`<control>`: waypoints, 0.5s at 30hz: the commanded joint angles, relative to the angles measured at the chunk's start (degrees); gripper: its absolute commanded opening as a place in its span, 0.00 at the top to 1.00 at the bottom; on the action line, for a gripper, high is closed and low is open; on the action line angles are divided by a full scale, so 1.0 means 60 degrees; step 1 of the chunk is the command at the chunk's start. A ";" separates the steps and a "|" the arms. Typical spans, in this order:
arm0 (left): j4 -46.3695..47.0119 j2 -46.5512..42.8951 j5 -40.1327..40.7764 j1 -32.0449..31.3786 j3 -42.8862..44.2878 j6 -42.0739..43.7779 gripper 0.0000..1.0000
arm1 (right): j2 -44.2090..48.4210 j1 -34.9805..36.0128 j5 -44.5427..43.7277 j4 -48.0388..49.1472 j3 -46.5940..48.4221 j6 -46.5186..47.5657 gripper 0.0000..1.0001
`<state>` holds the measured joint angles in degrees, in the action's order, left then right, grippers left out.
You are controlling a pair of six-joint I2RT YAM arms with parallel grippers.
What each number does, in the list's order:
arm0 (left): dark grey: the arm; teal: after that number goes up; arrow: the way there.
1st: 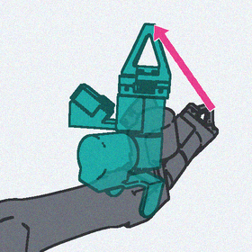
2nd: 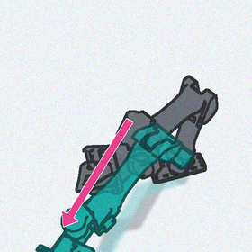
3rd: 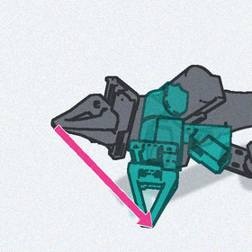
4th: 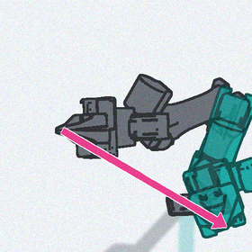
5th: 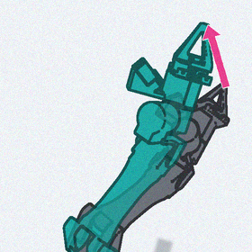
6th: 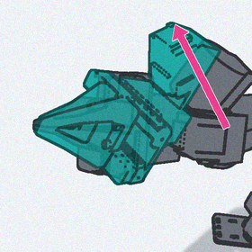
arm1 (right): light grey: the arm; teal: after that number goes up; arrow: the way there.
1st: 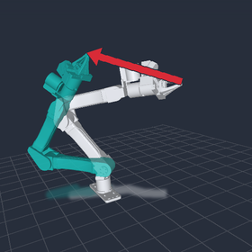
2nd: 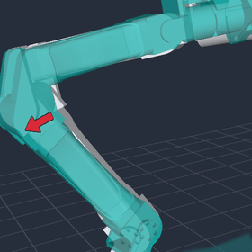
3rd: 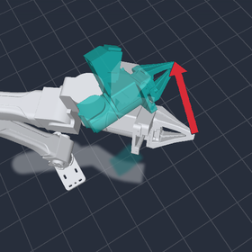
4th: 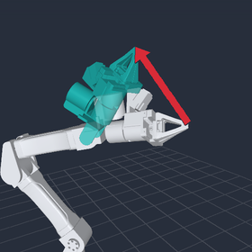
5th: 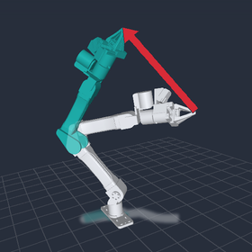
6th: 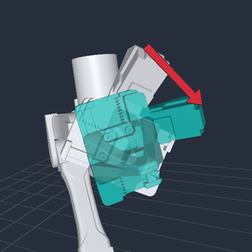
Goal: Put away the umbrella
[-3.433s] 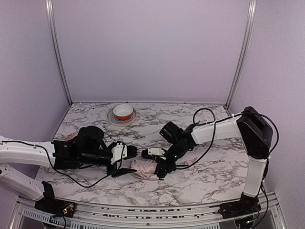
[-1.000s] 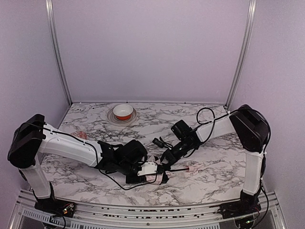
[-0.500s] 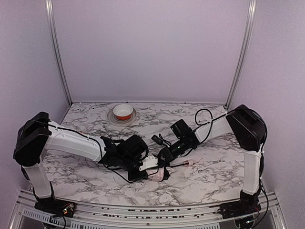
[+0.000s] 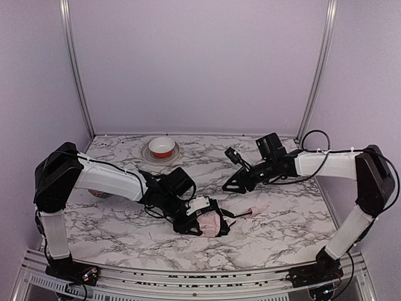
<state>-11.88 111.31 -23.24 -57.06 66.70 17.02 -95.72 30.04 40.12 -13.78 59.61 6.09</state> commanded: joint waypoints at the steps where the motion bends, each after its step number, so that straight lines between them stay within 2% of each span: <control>1: -0.2760 0.1286 -0.0863 0.0214 -0.0339 -0.0319 1.00 | 0.1705 0.0606 -0.2188 0.0460 -0.1389 0.1446 0.49; 4: -0.3040 0.1457 -0.1211 0.0412 -0.0152 -0.0389 1.00 | 0.2949 0.2150 -0.3530 0.1238 -0.2543 0.3266 0.45; 6: -0.3201 0.1545 -0.1364 0.0514 -0.0042 -0.0404 1.00 | 0.3564 0.3279 -0.4316 0.1915 -0.3248 0.4290 0.37; 8: -0.3286 0.1581 -0.1479 0.0550 0.0042 -0.0390 1.00 | 0.3686 0.4127 -0.5038 0.2511 -0.3709 0.4993 0.25; 10: -0.3360 0.1632 -0.1639 0.0586 0.0114 -0.0357 1.00 | 0.3416 0.4690 -0.5744 0.2874 -0.3793 0.5326 0.05; 11: -0.3399 0.1652 -0.1676 0.0599 0.0148 -0.0342 1.00 | 0.3173 0.4919 -0.5999 0.2887 -0.3710 0.5473 0.01; 15: -0.3531 0.1729 -0.1790 0.0657 0.0241 -0.0267 1.00 | 0.2047 0.5358 -0.6843 0.2663 -0.3326 0.6123 0.00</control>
<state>-17.34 115.98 -36.07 -52.42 71.48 15.84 -78.28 60.42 8.49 -0.27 36.97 35.53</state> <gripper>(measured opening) 0.331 0.995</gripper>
